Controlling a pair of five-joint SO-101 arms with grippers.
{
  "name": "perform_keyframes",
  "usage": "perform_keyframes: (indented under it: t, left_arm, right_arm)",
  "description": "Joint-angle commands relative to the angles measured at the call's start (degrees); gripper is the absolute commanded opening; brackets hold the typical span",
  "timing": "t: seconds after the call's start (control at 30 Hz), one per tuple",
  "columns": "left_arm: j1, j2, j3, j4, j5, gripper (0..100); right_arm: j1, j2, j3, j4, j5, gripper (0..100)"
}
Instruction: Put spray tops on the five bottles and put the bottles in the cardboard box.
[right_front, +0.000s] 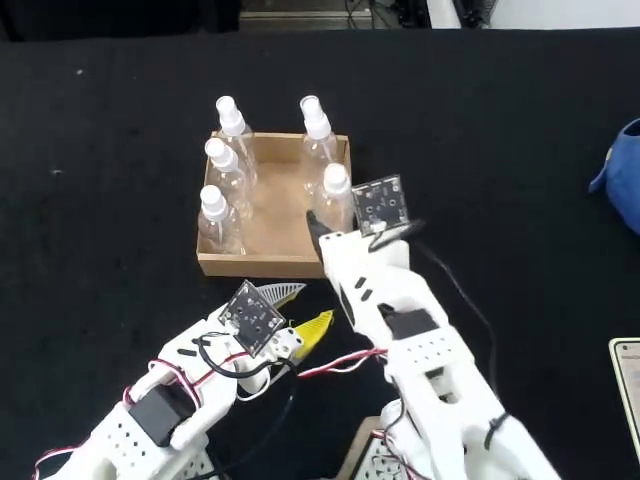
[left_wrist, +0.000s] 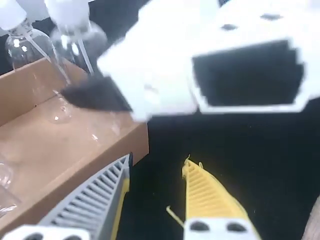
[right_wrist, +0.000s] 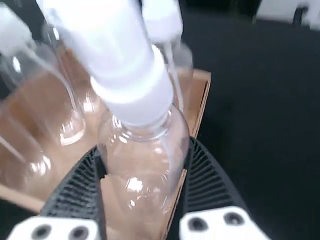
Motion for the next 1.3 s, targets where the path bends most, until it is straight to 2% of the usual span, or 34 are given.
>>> perform_keyframes:
  t: [0.0, 0.5, 0.73, 1.1, 1.27]
  left_arm:
    - [0.48, -0.79, 1.27, -0.97, 0.53, 3]
    - [-0.04, -0.79, 1.27, 0.09, 0.53, 3]
    - [-0.13, -0.79, 1.27, 0.0, 0.26, 3]
    - [-0.13, -0.79, 1.27, -0.09, 0.0, 3]
    - [-0.13, -0.79, 1.27, -0.09, 0.0, 3]
  right_arm:
    - [-1.23, 5.23, -5.23, -1.85, -0.44, 1.0]
    - [-1.05, 8.84, -6.02, -1.85, -0.44, 1.7]
    - [-1.32, 8.75, -5.85, -1.76, -0.44, 17.2]
    - [-1.41, 8.75, -5.93, -1.76, -0.44, 31.7]
    - [-1.41, 8.75, -5.93, -1.76, -0.44, 33.0]
